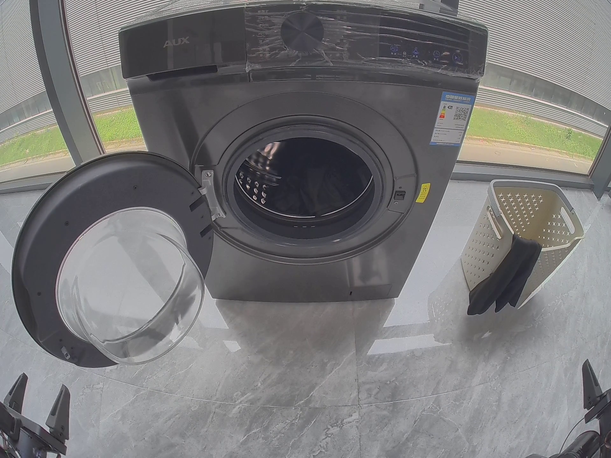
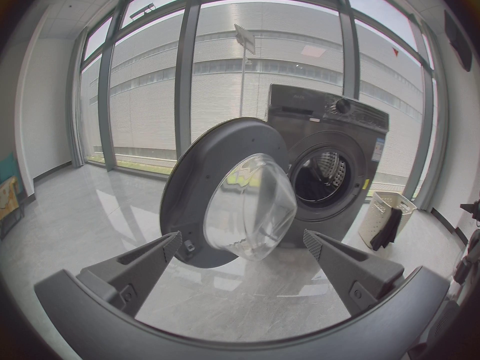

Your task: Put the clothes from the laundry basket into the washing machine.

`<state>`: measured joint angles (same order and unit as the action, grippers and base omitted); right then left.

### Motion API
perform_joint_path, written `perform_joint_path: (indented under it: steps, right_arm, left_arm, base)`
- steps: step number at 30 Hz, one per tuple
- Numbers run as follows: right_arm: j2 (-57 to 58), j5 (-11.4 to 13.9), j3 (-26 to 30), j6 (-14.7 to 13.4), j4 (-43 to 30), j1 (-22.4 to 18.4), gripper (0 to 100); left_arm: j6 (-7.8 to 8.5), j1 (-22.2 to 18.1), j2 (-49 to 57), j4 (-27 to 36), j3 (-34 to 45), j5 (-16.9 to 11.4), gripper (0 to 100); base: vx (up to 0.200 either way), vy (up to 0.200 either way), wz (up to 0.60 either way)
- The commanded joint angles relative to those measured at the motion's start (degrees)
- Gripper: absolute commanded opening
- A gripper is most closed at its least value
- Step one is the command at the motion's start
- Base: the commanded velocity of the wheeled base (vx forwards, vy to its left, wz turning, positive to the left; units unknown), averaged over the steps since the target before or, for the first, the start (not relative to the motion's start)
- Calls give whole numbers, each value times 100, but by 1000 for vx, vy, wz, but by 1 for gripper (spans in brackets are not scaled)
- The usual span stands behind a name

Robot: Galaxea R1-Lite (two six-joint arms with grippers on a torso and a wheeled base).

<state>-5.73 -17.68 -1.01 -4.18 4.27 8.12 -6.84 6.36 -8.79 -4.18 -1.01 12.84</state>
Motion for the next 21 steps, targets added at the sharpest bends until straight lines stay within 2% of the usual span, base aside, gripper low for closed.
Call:
perform_joint_path:
  steps: [1, 3, 4, 5, 6, 7, 8, 9, 11, 12, 13, 14, 15, 18, 20, 21]
  right_arm:
    - [19, 230, 101, 67, -22, -47, 100]
    - [28, 194, 101, 260, -22, -276, 100]
    - [72, 273, 101, 445, -31, -531, 100]
    - [265, 414, 101, 726, -40, -829, 100]
    - [459, 634, 101, 875, -31, -979, 100]
    - [573, 924, 101, 1025, -5, -970, 100]
    - [573, 1223, 101, 1007, -14, -891, 100]
    - [573, 1302, 101, 937, -49, -838, 100]
    - [573, 1223, 92, 691, -58, -829, 100]
    - [573, 1223, 92, 691, -58, -829, 100]
    - [573, 1188, 92, 453, -58, -829, 100]
    - [573, 1214, 92, 348, -58, -838, 100]
    - [573, 1258, 92, 313, -58, -838, 100]
    - [573, 1486, 92, 260, -93, -829, 100]
    - [573, 1434, 84, 295, -137, -829, 100]
    - [573, 1267, 84, 339, -119, -829, 100]
  left_arm:
    - [324, -628, 879, 207, 31, -1512, 100]
    - [482, -645, 879, 374, -22, -1486, 100]
    - [543, -645, 879, 436, -39, -1451, 100]
    - [587, -645, 879, 453, -48, -1442, 100]
    - [605, -645, 879, 462, -48, -1416, 100]
    - [614, -645, 879, 471, -48, -1363, 100]
    - [649, -645, 879, 488, -57, -1213, 100]
    - [658, -645, 879, 471, 48, -1090, 100]
    - [578, -645, 870, 436, 92, -985, 100]
    - [578, -645, 870, 436, 92, -985, 100]
    - [640, -619, 879, 436, 92, -1002, 100]
    - [701, -619, 879, 436, 92, -1038, 100]
    - [737, -619, 879, 427, 92, -1134, 100]
    - [666, -610, 879, 436, 92, -1249, 100]
    - [649, -610, 879, 427, 92, -1240, 100]
    - [658, -610, 879, 427, 92, -1240, 100]
  base:
    - [0, 0, 0]
    - [0, 0, 0]
    - [0, 0, 0]
    - [0, 0, 0]
    - [0, 0, 0]
    - [0, 0, 0]
    - [0, 0, 0]
    - [0, 0, 0]
    - [0, 0, 0]
    - [0, 0, 0]
    - [0, 0, 0]
    - [0, 0, 0]
    - [0, 0, 0]
    - [0, 0, 0]
    - [0, 0, 0]
    - [0, 0, 0]
